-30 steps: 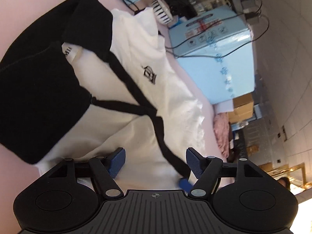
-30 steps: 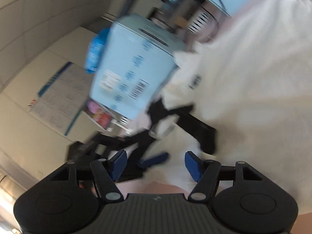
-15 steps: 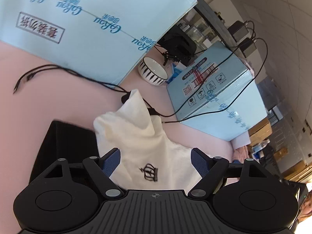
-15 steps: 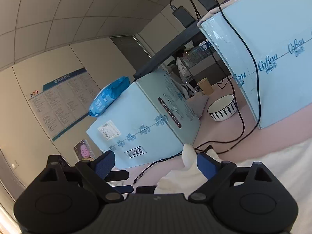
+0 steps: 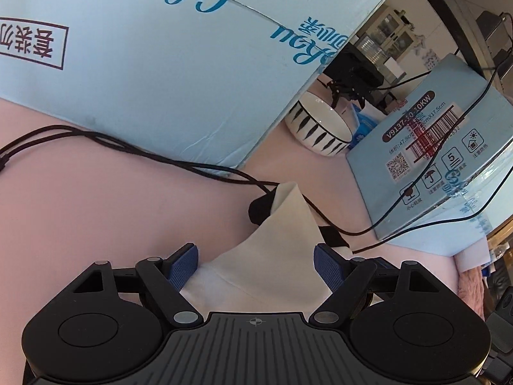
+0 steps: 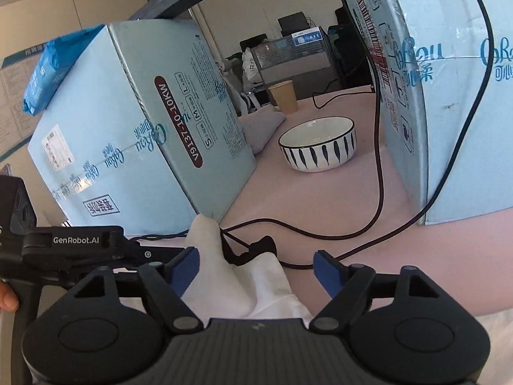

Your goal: Fold clothes

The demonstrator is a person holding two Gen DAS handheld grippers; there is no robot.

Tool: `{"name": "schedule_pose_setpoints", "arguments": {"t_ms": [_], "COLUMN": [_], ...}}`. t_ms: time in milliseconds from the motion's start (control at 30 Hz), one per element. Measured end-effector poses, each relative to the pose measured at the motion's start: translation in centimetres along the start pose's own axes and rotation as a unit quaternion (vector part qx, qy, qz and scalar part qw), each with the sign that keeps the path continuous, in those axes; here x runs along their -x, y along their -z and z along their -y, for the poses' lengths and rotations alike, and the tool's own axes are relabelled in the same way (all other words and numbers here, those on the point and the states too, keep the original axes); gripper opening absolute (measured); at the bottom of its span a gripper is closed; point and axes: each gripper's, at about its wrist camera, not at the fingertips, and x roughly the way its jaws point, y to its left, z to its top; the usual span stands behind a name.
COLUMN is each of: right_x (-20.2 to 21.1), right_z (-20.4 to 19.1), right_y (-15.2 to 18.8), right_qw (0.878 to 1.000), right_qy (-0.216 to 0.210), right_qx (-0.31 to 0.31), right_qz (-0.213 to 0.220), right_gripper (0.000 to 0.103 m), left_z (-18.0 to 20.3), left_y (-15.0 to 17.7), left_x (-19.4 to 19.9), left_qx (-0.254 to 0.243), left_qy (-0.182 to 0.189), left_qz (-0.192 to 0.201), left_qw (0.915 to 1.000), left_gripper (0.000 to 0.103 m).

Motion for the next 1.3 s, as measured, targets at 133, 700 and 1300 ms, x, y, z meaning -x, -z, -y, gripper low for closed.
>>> {"name": "schedule_pose_setpoints", "arguments": {"t_ms": [133,700,1300], "right_x": [-1.1,7.5,3.0], "right_z": [0.1,-1.4,1.4], "right_y": [0.4,0.0,-4.6], "right_qw": [1.0,0.977,0.998], "right_qy": [0.005,-0.085,0.024], "right_qx": [0.004,0.154,-0.045], "right_qz": [-0.017,0.118,-0.036], "right_gripper": [0.01,0.012,0.09], "left_z": [0.3,1.8,-0.8], "left_y": [0.3,0.9,0.3], "left_x": [-0.3,1.9,1.1], "left_qx": [-0.027,-0.107,-0.068], "left_qy": [0.002,-0.034,-0.052], "left_qz": [0.021,0.054,0.018], "left_qw": [0.9994,0.9922,0.9962], "left_gripper": [0.079,0.033,0.031]}}
